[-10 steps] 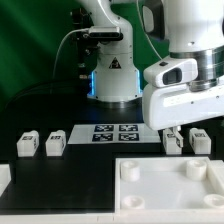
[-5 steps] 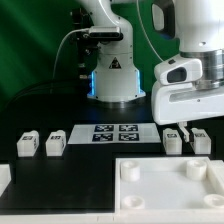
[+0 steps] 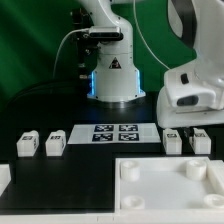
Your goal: Assemble one leg
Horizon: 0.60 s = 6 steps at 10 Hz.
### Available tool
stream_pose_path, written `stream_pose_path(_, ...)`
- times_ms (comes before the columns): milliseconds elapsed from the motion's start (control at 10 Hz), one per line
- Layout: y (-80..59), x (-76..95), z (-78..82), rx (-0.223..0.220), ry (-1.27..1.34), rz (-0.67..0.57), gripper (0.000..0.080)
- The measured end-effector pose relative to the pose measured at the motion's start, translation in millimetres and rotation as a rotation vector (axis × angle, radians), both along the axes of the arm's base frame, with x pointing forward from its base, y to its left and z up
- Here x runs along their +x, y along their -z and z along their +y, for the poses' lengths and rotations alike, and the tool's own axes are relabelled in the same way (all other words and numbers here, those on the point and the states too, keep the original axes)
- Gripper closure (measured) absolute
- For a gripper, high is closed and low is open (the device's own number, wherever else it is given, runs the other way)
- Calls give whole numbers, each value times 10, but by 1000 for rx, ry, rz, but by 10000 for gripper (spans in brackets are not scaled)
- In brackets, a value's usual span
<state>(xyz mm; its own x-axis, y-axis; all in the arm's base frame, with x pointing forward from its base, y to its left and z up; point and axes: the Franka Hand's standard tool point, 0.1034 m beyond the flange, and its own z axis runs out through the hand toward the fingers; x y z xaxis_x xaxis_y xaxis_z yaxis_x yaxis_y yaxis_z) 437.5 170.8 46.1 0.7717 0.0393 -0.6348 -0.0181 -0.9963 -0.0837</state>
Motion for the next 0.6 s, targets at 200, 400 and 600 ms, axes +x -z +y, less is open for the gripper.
stream_pose_path(200, 84, 9, 37, 13, -22, 116, 151)
stream_pose_path(400, 87, 23, 44, 13, -21, 108, 151)
stream_pose_path(600, 123, -22, 50, 11, -23, 118, 151)
